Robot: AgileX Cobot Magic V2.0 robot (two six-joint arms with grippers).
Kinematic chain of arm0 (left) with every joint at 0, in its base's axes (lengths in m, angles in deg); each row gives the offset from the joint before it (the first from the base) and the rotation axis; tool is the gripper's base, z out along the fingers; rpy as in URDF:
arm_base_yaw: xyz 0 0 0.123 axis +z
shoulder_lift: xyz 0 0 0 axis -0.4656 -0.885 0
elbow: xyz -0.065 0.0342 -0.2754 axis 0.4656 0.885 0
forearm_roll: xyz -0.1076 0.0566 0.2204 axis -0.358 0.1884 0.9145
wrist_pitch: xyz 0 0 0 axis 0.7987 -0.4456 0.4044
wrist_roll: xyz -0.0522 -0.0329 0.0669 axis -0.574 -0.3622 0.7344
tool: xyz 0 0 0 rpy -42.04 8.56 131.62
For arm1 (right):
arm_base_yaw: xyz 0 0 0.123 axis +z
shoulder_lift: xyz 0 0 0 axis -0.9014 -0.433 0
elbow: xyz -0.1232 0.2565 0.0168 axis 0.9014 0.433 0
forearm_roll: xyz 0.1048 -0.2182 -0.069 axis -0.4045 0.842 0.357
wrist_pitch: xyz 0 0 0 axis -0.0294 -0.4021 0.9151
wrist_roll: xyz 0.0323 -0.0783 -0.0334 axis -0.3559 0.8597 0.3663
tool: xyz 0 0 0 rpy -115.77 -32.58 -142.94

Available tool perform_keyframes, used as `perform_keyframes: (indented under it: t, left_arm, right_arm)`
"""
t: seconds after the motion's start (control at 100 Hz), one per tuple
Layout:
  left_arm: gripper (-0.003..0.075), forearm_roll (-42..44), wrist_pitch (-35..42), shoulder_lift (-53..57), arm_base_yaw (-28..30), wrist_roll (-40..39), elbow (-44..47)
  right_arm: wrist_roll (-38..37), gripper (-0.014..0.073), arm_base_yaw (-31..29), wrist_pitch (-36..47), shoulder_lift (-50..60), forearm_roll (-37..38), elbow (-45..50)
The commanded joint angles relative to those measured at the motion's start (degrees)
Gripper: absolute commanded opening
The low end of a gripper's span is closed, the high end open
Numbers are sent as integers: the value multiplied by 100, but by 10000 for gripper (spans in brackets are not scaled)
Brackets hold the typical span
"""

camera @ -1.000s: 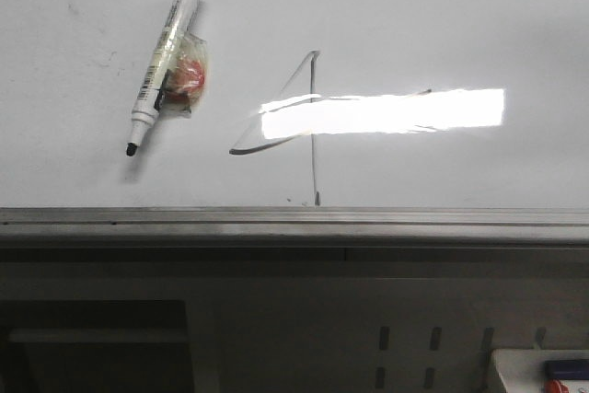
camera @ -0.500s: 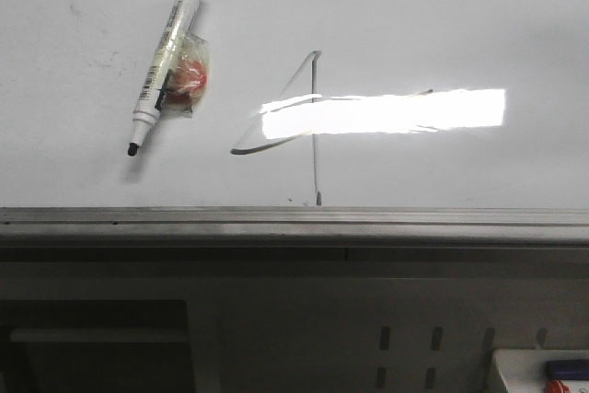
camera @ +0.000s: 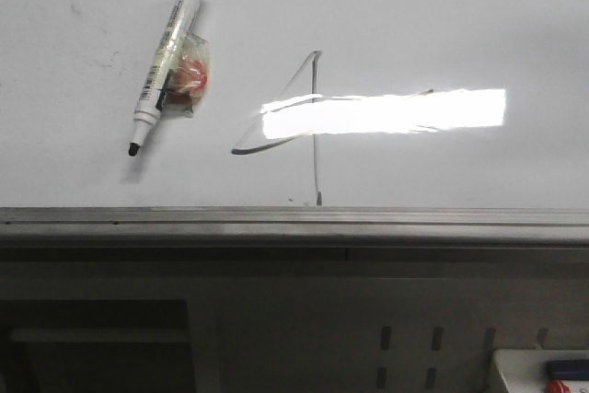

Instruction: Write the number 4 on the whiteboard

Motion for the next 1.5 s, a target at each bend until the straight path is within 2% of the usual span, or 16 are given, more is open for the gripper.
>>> perform_keyframes:
  t: [0.0, 0.49, 0.78, 0.86, 0.9, 0.95, 1.04, 1.11, 1.19, 1.26, 1.49]
  left_arm:
    - [-20, 131, 223, 150, 144, -70, 193]
    - [-20, 131, 237, 138, 202, -70, 193]
    - [-20, 131, 237, 138, 202, -70, 193]
    - [-20, 131, 237, 138, 202, -70, 193]
    - [-20, 131, 237, 138, 202, -70, 193]
    - [-20, 131, 237, 138, 202, -70, 193]
    - [-20, 131, 237, 138, 202, -70, 193]
    - [-20, 131, 237, 138, 202, -70, 193]
    - [-20, 131, 237, 138, 202, -70, 193]
    - [-20, 131, 237, 138, 202, -70, 193]
    - [-20, 131, 237, 138, 202, -70, 193]
  right_arm:
    - [-4, -66, -42, 404, -26, 21, -154]
    - [-4, -66, -42, 404, -26, 21, -154]
    - [-4, -66, -42, 455, 323, 21, 263]
    - [-12, -66, -42, 885, 364, 183, 500]
    - [-268, -66, -54, 1186, 373, 540, 685]
    - [-943, -66, -112, 1618, 373, 1121, 919]
    - [-2091, -66, -433, 1778, 373, 1841, 1290]
    - [-2858, -66, -847, 1466, 373, 2390, 1473]
    - [-3797, -66, -1363, 728, 440, 3067, 1589]
    - [-4295, -66, -1688, 219, 624, 3539, 1722]
    - [-4377, -66, -2247, -2077, 1938, 3736, 1722]
